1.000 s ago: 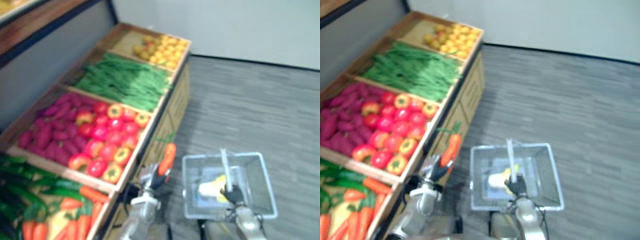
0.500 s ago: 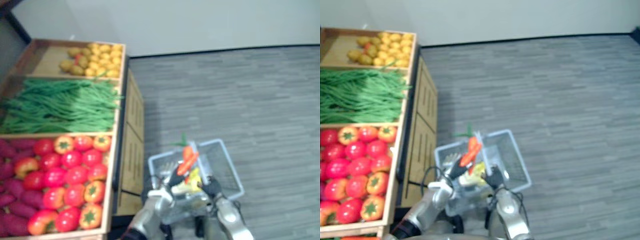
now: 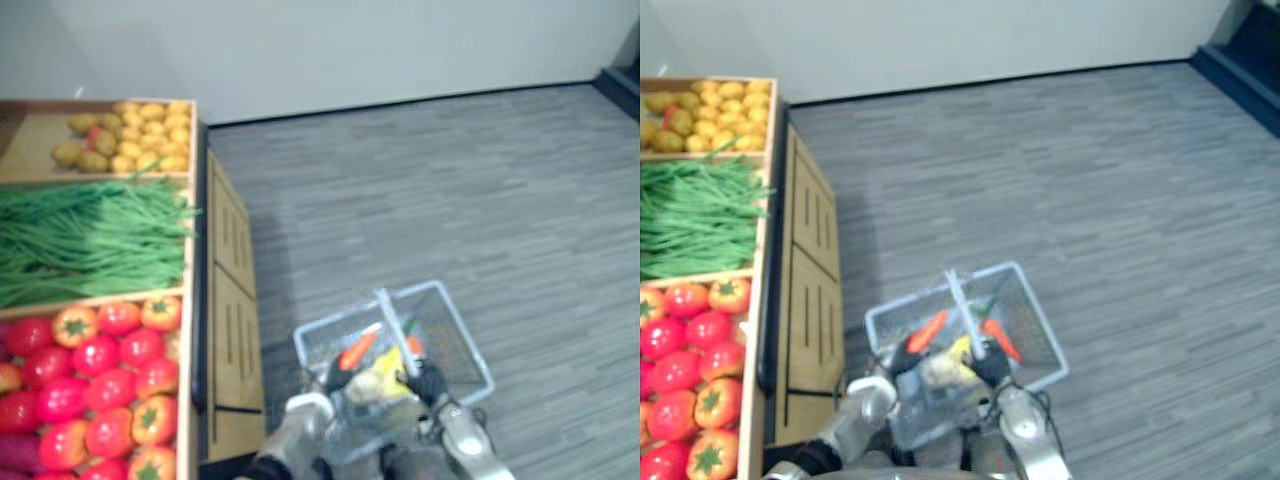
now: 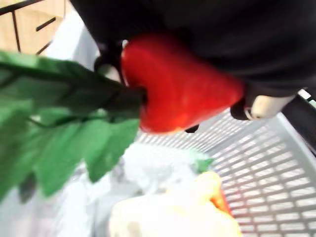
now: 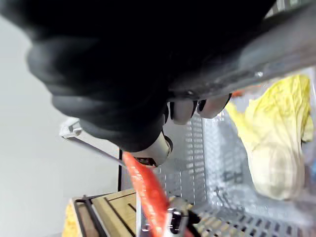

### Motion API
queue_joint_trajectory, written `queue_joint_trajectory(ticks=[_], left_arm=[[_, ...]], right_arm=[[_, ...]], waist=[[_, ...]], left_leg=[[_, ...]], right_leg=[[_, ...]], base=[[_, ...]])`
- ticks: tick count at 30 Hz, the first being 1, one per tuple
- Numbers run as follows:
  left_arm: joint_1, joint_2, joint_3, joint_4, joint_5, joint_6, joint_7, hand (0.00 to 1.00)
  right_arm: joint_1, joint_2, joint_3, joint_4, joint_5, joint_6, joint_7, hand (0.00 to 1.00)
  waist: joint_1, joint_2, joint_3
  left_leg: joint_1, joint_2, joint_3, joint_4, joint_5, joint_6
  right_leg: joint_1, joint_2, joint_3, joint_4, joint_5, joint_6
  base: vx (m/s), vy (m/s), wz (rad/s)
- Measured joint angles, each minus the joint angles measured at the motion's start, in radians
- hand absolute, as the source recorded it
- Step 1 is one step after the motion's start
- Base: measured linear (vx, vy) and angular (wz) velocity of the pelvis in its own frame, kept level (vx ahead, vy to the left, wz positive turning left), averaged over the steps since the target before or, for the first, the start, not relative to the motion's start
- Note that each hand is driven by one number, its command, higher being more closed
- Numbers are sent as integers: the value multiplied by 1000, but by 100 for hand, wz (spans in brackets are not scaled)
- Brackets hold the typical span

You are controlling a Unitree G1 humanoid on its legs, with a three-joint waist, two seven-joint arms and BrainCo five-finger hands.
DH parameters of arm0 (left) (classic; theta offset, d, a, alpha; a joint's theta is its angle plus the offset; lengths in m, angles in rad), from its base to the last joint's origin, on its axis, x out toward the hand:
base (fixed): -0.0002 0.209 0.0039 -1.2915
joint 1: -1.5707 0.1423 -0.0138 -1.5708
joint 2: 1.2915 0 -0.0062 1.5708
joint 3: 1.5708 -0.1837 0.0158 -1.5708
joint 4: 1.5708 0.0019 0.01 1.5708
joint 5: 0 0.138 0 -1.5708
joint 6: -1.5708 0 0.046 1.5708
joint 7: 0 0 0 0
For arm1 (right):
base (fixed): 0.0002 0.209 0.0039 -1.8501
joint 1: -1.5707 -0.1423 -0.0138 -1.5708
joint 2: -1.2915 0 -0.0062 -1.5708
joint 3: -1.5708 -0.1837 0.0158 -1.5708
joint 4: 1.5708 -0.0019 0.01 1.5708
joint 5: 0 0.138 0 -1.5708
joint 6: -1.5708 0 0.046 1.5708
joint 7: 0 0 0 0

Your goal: Pick vegetable in the basket

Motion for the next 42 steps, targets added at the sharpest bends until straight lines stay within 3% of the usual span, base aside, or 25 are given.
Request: queue_joint_trajectory(ticks=[6, 13, 22, 30, 37, 42], left_arm=[[37, -9, 2, 0, 2, -15, -39, 0], [48, -50, 6, 85, 2, 9, -17, 0], [26, -45, 7, 89, -38, 12, 4, 0], [26, -46, 10, 10, -158, -27, 10, 0], [48, -19, 107, -101, -274, -33, 48, 0], [73, -19, 213, -93, -306, -32, 88, 0]], right_arm=[[1, 25, -4, -33, 28, -17, 34, 100], [42, 32, -23, 27, 57, -16, 23, 100], [86, 45, -70, 87, 47, -13, 2, 100], [13, 106, -256, 271, -32, -8, -74, 100], [-26, 99, -387, 396, -32, -7, -141, 100], [-59, 98, -438, 480, -35, -7, -163, 100]], waist=[[2, 2, 0], [2, 12, 0], [0, 13, 0], [-1, 25, -6], [-2, 27, -6], [-1, 27, -6]], left_leg=[[17, -2, 0, 0, -3, -3], [31, 1, -1, -10, -3, -3], [50, 0, -4, -17, -3, -3], [49, -1, -14, -17, -3, -3], [51, -1, -32, -17, -3, -3], [53, -5, -42, -18, -2, -1]], right_leg=[[15, -2, 3, -1, 1, 2], [24, 2, 1, -1, -1, 1], [42, 2, -4, -1, -3, 0], [44, 0, -12, -1, -4, -1], [55, -1, -32, -1, -9, -1], [60, -6, -41, -1, -10, 0]], base=[[-29, 38, -1], [2, 26, -1], [-4, 45, 1], [-11, 33, 3], [10, 38, 8], [-6, 37, 6]])
